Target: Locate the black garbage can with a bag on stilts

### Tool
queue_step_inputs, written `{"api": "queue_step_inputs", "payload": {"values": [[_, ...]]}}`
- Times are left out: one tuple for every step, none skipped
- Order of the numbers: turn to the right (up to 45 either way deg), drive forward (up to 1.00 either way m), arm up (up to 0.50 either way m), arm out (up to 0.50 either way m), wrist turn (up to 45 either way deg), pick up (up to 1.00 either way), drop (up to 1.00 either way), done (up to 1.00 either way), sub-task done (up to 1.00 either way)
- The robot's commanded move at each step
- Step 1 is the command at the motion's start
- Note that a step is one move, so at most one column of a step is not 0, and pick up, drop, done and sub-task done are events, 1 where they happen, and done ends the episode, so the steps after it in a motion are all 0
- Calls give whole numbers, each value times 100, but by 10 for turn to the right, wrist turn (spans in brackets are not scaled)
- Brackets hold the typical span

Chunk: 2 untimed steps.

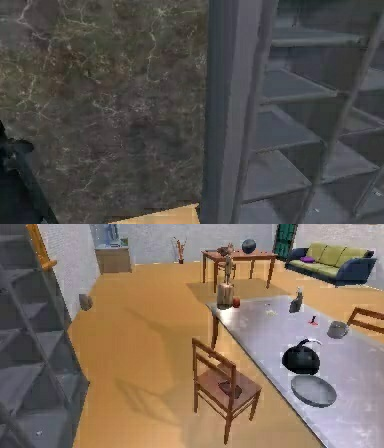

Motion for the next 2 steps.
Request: {"api": "queue_step_inputs", "payload": {"values": [[-450,0,0,0,0,0,0,0,0],[-90,0,0,0,0,0,0,0,0]]}}
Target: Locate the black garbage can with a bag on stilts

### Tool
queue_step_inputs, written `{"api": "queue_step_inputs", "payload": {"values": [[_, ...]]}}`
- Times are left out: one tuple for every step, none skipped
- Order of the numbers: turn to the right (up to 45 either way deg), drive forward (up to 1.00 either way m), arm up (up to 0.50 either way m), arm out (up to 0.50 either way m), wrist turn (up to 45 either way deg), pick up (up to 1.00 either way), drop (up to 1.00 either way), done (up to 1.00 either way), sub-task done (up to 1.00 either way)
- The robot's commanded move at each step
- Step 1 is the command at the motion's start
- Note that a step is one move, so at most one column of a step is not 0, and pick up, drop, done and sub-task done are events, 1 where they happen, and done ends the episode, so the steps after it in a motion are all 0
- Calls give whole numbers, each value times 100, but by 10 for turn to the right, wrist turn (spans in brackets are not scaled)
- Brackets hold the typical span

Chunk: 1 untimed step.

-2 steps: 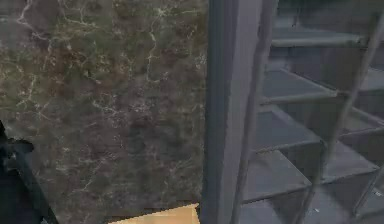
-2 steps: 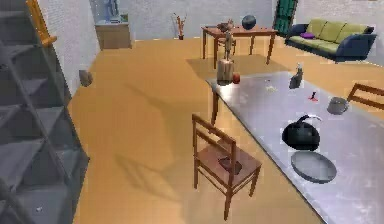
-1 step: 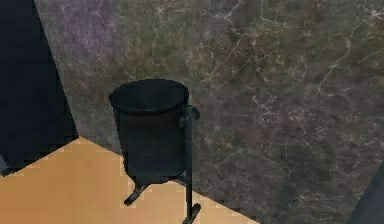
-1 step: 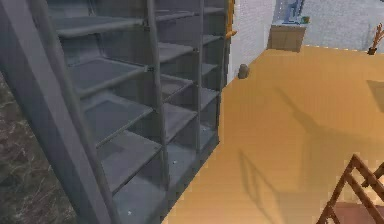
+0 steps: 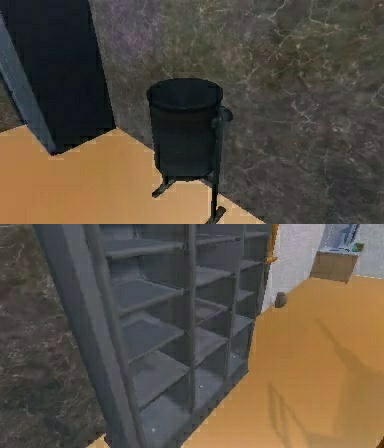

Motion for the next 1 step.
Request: {"api": "queue_step_inputs", "payload": {"values": [[0,0,0,0,0,0,0,100,0]]}}
